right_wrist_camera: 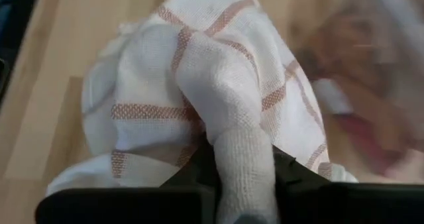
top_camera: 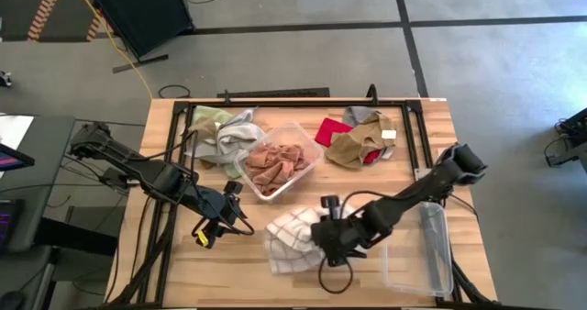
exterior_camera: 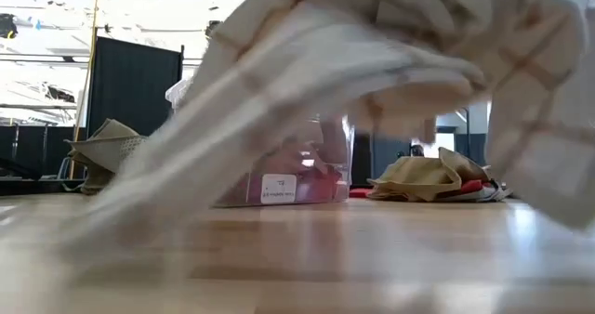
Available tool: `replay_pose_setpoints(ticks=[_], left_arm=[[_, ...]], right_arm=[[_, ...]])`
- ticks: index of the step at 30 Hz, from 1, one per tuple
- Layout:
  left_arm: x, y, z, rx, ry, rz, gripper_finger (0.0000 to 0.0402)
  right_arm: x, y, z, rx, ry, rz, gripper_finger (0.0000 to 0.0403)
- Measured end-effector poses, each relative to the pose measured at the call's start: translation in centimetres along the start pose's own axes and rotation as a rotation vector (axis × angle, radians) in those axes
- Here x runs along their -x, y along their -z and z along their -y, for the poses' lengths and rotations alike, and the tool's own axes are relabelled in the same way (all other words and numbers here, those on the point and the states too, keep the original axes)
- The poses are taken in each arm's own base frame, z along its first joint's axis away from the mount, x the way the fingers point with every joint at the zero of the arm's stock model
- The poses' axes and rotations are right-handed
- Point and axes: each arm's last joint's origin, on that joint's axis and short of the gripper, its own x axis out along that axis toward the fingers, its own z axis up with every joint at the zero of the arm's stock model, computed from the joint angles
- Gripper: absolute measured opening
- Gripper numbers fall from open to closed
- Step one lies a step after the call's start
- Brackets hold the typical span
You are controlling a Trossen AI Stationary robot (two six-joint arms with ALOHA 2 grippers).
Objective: Sort towels by color in basket
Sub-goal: Put the white patterned towel into the bottom transparent bin
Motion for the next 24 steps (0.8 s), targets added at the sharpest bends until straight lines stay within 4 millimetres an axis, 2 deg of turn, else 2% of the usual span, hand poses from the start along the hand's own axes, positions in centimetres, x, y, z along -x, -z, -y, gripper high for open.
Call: replay_pose_setpoints(ticks=[6,14,19,24], left_arm=[[0.0,0.0,0.0,0.000,0.000,0.000,0.0196],[-1.2,1.3,0.0,0.007,-0.002,-0.033,0.0196],[-1.6,1.7,0.0,0.014,-0.002,-0.033,0.0196],[-1.6,1.7,0.0,0.020,-0.002,-0.032,0.0196]], right_arm=[[6.5,-0.4,0.5,-0.035,0.186,0.047,0.0075],[13.7,1.4,0.5,-0.091,0.353,0.121,0.0075],[16.3,3.3,0.6,-0.132,0.377,0.089,0.0075],[17.9,4.1,0.1,-0.176,0.283,0.087,0.0075]])
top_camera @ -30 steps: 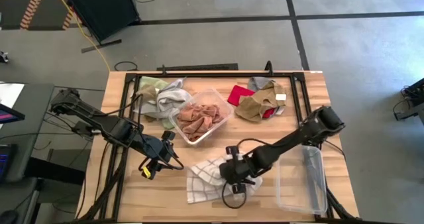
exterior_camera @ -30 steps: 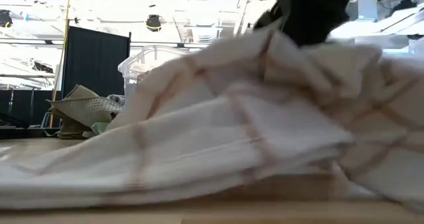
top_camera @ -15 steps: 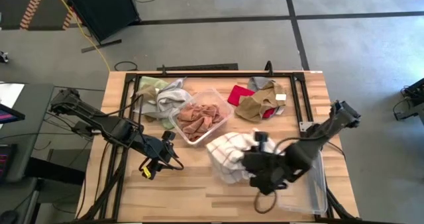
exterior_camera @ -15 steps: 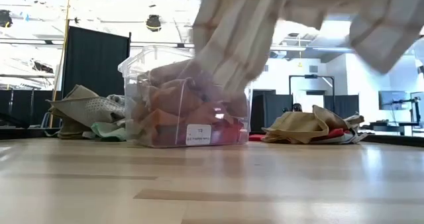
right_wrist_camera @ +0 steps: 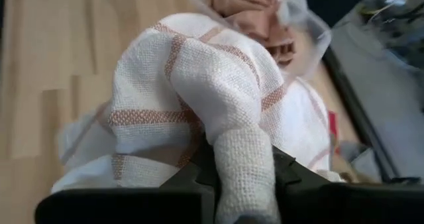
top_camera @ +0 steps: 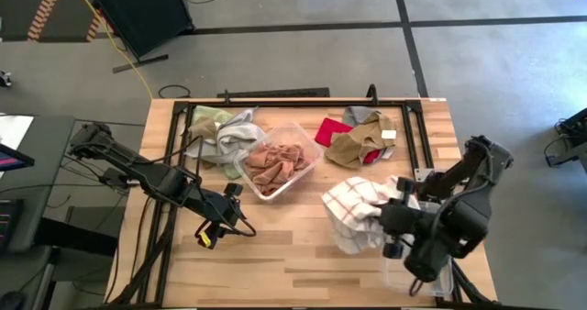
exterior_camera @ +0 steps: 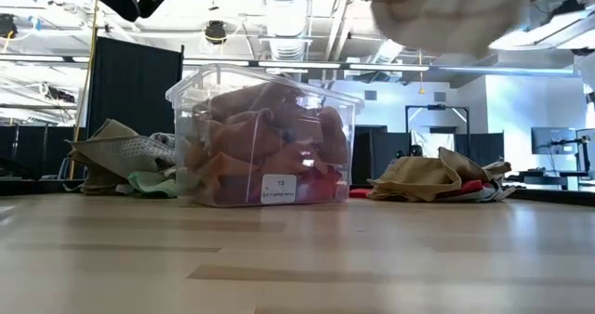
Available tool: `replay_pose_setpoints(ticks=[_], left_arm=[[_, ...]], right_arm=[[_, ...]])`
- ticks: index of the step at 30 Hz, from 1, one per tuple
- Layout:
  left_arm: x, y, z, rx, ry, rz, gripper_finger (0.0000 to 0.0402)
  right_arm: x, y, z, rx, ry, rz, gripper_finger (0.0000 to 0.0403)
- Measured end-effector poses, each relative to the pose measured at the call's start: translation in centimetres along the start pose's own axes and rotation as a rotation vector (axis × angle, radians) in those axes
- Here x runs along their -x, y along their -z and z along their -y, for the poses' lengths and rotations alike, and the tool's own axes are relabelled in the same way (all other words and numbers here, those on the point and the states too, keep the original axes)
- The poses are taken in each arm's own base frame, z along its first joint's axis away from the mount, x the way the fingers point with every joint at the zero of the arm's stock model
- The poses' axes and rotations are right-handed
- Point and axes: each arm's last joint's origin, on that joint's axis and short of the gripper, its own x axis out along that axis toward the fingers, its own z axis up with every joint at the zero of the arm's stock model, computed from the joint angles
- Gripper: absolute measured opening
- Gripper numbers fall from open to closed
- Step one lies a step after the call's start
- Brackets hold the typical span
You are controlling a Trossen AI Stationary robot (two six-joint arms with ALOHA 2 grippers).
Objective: Sort towels by color in basket
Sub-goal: Put the white patterned towel into the bottom transparent bin
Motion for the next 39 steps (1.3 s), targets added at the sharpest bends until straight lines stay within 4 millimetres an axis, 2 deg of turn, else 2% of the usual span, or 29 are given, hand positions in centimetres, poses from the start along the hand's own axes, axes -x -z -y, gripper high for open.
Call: replay_pose_setpoints(ticks=[8,16,21,26,34,39], left_arm=[[0.0,0.0,0.0,0.002,0.000,0.003,0.0196],[0.0,0.0,0.0,0.024,0.000,0.003,0.0196],[0.0,-0.2,0.0,0.025,0.002,0.024,0.0196],[0.0,-0.4,0.0,0.017,0.003,0.038,0.0196],[0.0,-0.5,0.1,0.013,0.005,0.048,0.0196],[0.0,-0.4,0.4,0.005,0.015,0.047,0.0196]], right_arm=[[2.0,1.2,0.1,-0.014,-0.162,-0.094,0.0075],[4.2,2.6,0.4,-0.164,-0.331,-0.263,0.0075],[4.5,3.6,-0.3,-0.250,-0.359,-0.393,0.0075],[2.6,5.6,-1.3,-0.279,-0.270,-0.514,0.0075],[-2.8,9.6,-2.0,-0.277,-0.043,-0.734,0.0075],[-5.7,11.7,-2.5,-0.285,-0.014,-0.801,0.0075]])
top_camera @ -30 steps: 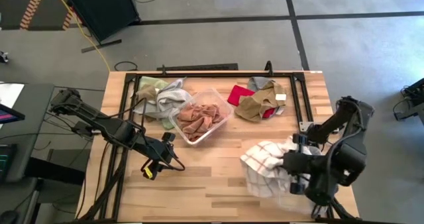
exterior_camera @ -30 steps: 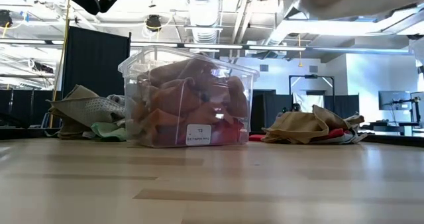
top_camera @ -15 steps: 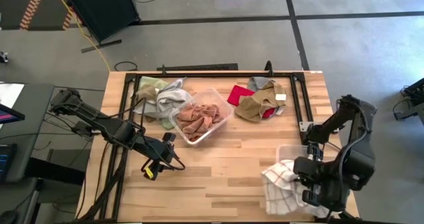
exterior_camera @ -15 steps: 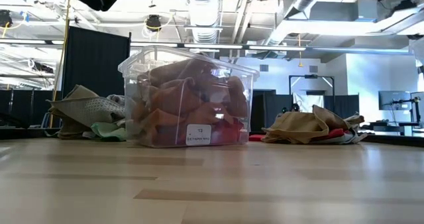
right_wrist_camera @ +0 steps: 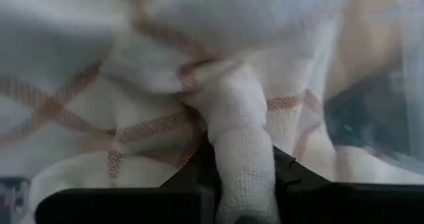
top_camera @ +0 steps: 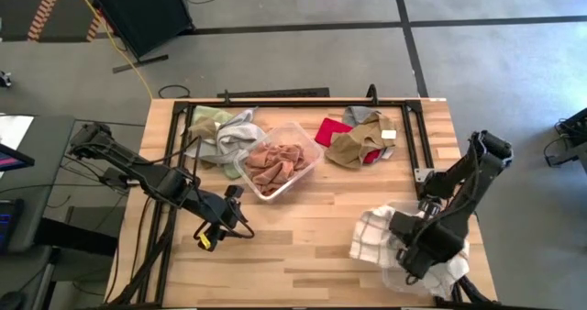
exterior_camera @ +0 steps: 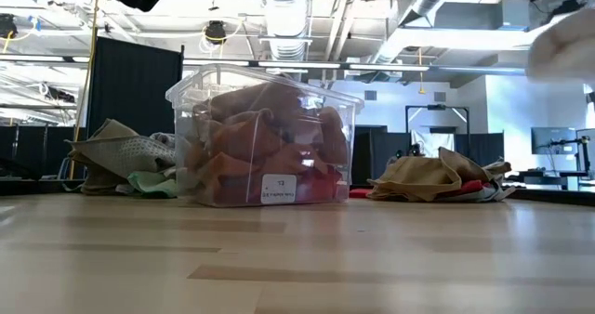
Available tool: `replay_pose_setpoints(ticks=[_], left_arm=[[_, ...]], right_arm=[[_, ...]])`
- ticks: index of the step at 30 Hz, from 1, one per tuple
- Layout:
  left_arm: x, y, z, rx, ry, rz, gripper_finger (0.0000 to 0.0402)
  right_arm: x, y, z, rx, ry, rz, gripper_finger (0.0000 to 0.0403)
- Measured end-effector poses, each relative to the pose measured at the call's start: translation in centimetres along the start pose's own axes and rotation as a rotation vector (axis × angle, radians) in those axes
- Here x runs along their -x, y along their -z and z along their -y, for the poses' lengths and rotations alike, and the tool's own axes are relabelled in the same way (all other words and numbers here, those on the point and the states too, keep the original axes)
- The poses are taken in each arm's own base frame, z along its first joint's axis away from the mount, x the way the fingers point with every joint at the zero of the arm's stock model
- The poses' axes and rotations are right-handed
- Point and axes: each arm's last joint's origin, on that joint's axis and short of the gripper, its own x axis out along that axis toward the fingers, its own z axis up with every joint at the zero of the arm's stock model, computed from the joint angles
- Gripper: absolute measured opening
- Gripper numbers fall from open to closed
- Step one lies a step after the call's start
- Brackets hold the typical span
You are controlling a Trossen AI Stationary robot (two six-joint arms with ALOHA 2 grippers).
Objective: Sort towels by color in basket
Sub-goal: Put the white patterned towel into the bottom transparent bin
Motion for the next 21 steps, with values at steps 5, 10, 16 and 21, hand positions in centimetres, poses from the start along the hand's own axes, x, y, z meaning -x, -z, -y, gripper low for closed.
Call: replay_pose_setpoints(ticks=[5,10,16,21], left_arm=[[0.0,0.0,0.1,-0.003,0.003,0.000,0.0196],[0.0,0.0,0.1,-0.004,0.003,-0.001,0.0196],[0.0,0.0,0.1,-0.004,0.003,-0.001,0.0196],[0.0,0.0,0.1,-0.004,0.003,-0.001,0.0196]], right_arm=[[-3.6,-0.5,-0.6,0.006,-0.052,-0.034,0.0075],[-6.5,-0.8,-0.7,-0.007,-0.109,-0.030,0.0080],[-7.1,-0.8,-0.7,-0.010,-0.121,-0.027,0.0088],[-6.3,-0.7,-0.4,-0.007,-0.142,-0.051,0.0096]])
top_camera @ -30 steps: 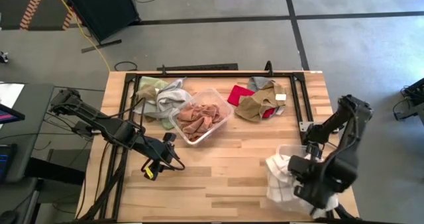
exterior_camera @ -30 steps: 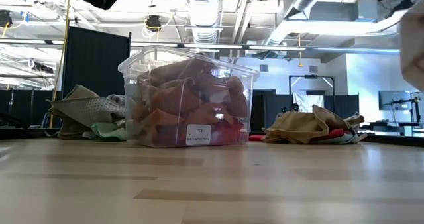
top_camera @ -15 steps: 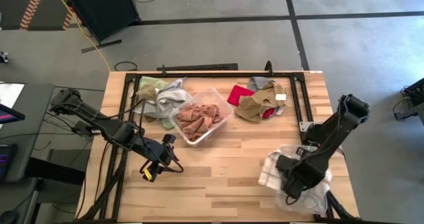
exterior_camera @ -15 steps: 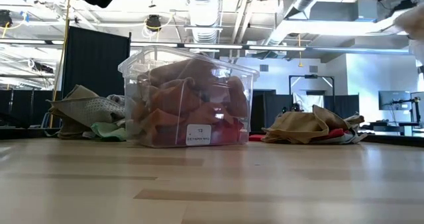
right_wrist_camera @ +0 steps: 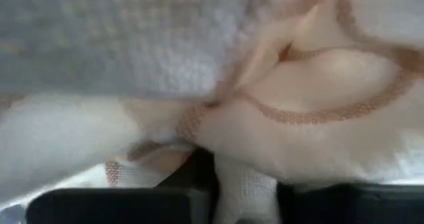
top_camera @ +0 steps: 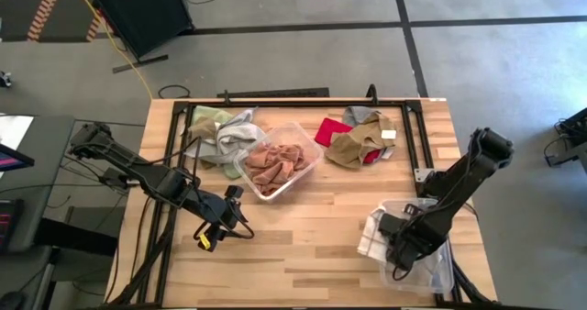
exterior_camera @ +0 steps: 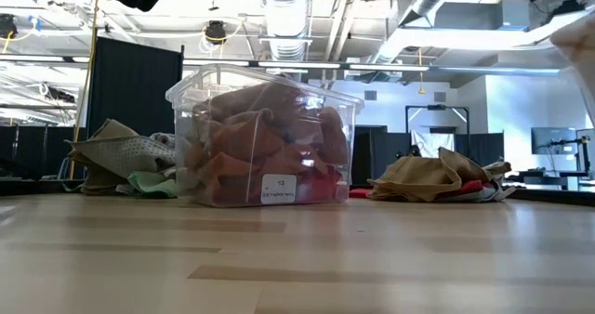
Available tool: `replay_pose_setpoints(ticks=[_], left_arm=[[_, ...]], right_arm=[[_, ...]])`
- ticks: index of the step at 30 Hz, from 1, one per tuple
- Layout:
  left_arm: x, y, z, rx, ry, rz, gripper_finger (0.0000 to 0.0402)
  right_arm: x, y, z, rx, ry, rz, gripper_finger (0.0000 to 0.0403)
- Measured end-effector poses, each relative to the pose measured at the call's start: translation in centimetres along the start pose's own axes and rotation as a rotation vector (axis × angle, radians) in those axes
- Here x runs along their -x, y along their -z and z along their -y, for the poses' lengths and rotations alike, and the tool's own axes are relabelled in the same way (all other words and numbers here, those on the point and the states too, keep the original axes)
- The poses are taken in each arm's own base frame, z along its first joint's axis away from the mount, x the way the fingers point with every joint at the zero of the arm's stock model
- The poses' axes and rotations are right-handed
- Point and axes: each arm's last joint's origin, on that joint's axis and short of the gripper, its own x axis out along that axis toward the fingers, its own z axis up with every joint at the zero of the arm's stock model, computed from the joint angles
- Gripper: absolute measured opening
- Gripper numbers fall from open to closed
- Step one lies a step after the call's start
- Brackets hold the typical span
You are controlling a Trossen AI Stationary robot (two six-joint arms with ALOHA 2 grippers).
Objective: Sort towels by color in basket
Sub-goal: Put the white patterned towel into the bottom transparent bin
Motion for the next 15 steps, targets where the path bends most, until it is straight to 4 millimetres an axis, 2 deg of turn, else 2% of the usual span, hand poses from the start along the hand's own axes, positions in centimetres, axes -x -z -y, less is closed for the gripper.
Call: replay_pose_setpoints(ticks=[4,10,15], left_arm=[[0.0,0.0,0.0,0.000,0.000,0.000,0.0196],[0.0,0.0,0.0,0.000,0.000,0.000,0.0196],[0.0,0.0,0.0,-0.001,0.000,0.000,0.0196]], right_arm=[[2.2,0.1,0.4,-0.031,0.049,-0.053,0.0127],[6.2,0.1,0.7,-0.055,0.110,-0.042,0.0206],[8.2,0.0,0.5,-0.069,0.090,-0.014,0.0244]])
